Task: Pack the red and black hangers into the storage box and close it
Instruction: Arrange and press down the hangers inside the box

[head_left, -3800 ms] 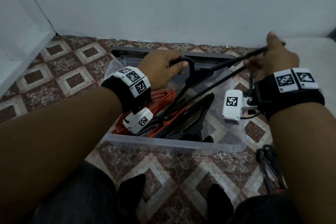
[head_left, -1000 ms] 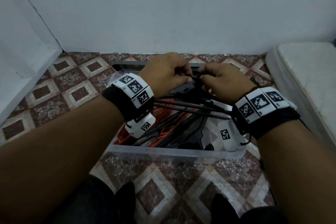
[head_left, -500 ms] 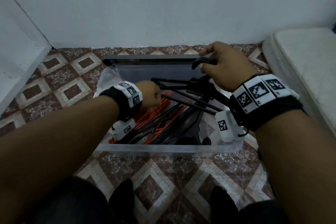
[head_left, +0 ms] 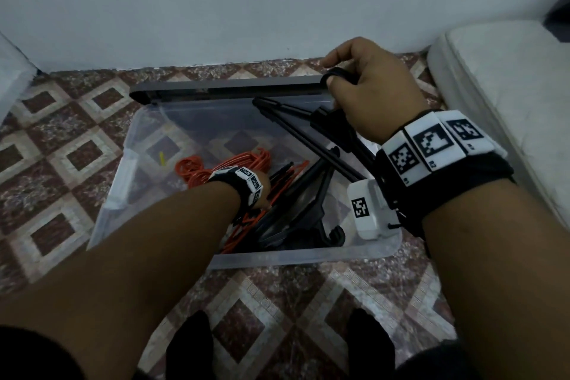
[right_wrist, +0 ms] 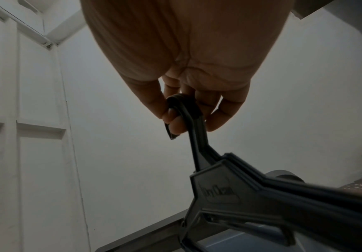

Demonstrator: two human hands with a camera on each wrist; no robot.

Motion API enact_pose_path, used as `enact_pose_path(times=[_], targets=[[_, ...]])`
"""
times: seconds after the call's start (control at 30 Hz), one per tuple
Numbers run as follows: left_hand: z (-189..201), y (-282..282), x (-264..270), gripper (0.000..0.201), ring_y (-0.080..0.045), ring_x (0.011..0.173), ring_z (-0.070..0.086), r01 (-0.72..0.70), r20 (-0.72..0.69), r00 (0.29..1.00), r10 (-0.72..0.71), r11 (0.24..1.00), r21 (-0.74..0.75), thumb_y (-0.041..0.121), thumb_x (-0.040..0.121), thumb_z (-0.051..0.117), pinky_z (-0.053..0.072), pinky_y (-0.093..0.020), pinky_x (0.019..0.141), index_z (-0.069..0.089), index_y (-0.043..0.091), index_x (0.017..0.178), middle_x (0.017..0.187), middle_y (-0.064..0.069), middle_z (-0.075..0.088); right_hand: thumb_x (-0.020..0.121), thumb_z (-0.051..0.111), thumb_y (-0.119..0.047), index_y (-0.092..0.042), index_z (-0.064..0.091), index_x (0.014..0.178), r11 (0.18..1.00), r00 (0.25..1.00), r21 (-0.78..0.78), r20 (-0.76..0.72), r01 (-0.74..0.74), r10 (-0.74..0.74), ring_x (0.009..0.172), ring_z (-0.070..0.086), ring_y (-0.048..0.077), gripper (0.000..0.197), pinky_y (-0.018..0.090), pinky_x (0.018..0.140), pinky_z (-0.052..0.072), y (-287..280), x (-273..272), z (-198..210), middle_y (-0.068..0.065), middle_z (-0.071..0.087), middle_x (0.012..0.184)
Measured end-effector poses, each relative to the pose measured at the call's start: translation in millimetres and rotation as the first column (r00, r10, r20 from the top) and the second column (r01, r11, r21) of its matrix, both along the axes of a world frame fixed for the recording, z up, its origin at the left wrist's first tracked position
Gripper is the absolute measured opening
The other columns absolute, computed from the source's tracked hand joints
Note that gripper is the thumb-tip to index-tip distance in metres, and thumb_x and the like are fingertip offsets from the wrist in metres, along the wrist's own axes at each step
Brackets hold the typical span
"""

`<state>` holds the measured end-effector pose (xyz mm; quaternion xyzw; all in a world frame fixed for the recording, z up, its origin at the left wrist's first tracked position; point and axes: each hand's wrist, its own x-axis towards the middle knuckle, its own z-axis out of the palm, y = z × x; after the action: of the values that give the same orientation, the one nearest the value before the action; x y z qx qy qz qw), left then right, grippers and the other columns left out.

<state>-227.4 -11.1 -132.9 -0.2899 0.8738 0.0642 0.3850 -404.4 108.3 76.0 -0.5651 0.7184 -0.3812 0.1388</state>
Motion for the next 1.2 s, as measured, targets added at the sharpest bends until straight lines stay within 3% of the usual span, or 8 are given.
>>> enact_pose_path(times=[0.1, 0.17, 0.27, 0.4, 0.53, 0.73, 0.9, 1.2], targets=[[18, -8, 10, 0.014, -0.024, 0.076, 0.061, -0.103, -0.05, 0.993, 0.103, 0.995, -0.008, 0.022, 0.09, 0.065, 0.044, -0.025, 0.058, 0.072, 0.011, 0.09, 0.093, -0.01, 0.07, 0.093, 0.056, -0.021, -0.028, 0.061, 0.105, 1.0, 0.999, -0.009, -0.027, 0.028, -0.028, 0.071, 0.064, 0.013, 0.015, 0.026, 0.063, 0.05, 0, -3, -3, -0.006, 0.066, 0.084], [43, -12, 20, 0.018, -0.028, 0.088, 0.063, -0.199, -0.139, 0.972, 0.189, 0.978, -0.064, 0.018, 0.094, 0.059, 0.042, -0.026, 0.063, 0.069, 0.004, 0.1, 0.105, -0.014, 0.068, 0.093, 0.056, -0.021, -0.029, 0.062, 0.104, 0.999, 0.998, -0.014, -0.042, 0.038, -0.038, 0.07, 0.063, 0.013, 0.014, 0.026, 0.062, 0.049, 2, -4, -3, -0.007, 0.066, 0.082], [93, -15, 41, 0.026, -0.03, 0.083, 0.058, -0.252, -0.294, 0.933, 0.209, 0.961, -0.118, 0.027, 0.098, 0.051, 0.05, -0.039, 0.077, 0.064, 0.005, 0.1, 0.108, -0.02, 0.067, 0.092, 0.057, -0.023, -0.029, 0.062, 0.103, 0.999, 0.997, -0.013, -0.053, 0.046, -0.047, 0.073, 0.064, 0.011, 0.014, 0.026, 0.065, 0.048, 5, -7, -1, -0.007, 0.067, 0.087], [156, -6, 67, 0.029, -0.03, 0.098, 0.06, -0.23, -0.448, 0.883, 0.139, 0.96, -0.157, 0.032, 0.101, 0.047, 0.04, -0.031, 0.074, 0.06, 0.017, 0.121, 0.117, -0.01, 0.065, 0.091, 0.057, -0.028, -0.034, 0.061, 0.099, 0.998, 0.998, -0.028, -0.023, 0.052, -0.053, 0.073, 0.063, 0.009, 0.011, 0.028, 0.067, 0.049, 10, -11, 3, -0.009, 0.066, 0.084], [196, 22, 77, 0.026, -0.026, 0.094, 0.061, -0.136, -0.519, 0.854, 0.029, 0.976, -0.169, 0.033, 0.099, 0.051, 0.045, -0.032, 0.074, 0.063, 0.022, 0.12, 0.112, -0.004, 0.067, 0.093, 0.051, -0.032, -0.035, 0.064, 0.098, 0.998, 0.997, -0.051, 0.067, 0.032, -0.029, 0.076, 0.066, 0.016, 0.013, 0.037, 0.074, 0.055, 14, -10, 5, -0.005, 0.069, 0.08], [215, 58, 71, 0.022, -0.017, 0.087, 0.059, -0.141, -0.793, 0.609, -0.017, 0.982, -0.129, 0.031, 0.096, 0.058, 0.038, -0.026, 0.073, 0.067, 0.021, 0.113, 0.106, 0.002, 0.065, 0.098, 0.047, -0.021, -0.031, 0.067, 0.092, 0.998, 0.974, -0.034, 0.217, -0.053, 0.06, 0.071, 0.065, 0.018, 0.023, 0.05, 0.08, 0.058, 20, -6, 4, 0.001, 0.071, 0.078], [226, 67, 56, 0.015, -0.01, 0.081, 0.061, -0.183, -0.887, 0.461, 0.029, 0.981, -0.064, 0.032, 0.095, 0.06, 0.047, -0.026, 0.071, 0.064, 0.025, 0.107, 0.092, 0.009, 0.067, 0.101, 0.046, -0.018, -0.029, 0.068, 0.091, 0.991, 0.947, 0.012, 0.295, -0.133, 0.123, 0.073, 0.064, 0.025, 0.026, 0.06, 0.08, 0.054, 21, 5, 7, 0.0, 0.07, 0.075], [219, 74, 40, 0.013, -0.005, 0.073, 0.053, -0.178, -0.935, 0.355, -0.011, 0.981, -0.079, 0.032, 0.093, 0.063, 0.035, -0.016, 0.061, 0.069, 0.023, 0.101, 0.084, 0.013, 0.059, 0.093, 0.058, -0.016, -0.026, 0.066, 0.1, 0.95, 0.935, 0.103, 0.237, -0.295, 0.265, 0.076, 0.066, 0.02, 0.015, 0.053, 0.085, 0.055, 24, 20, 15, 0.003, 0.07, 0.084]])
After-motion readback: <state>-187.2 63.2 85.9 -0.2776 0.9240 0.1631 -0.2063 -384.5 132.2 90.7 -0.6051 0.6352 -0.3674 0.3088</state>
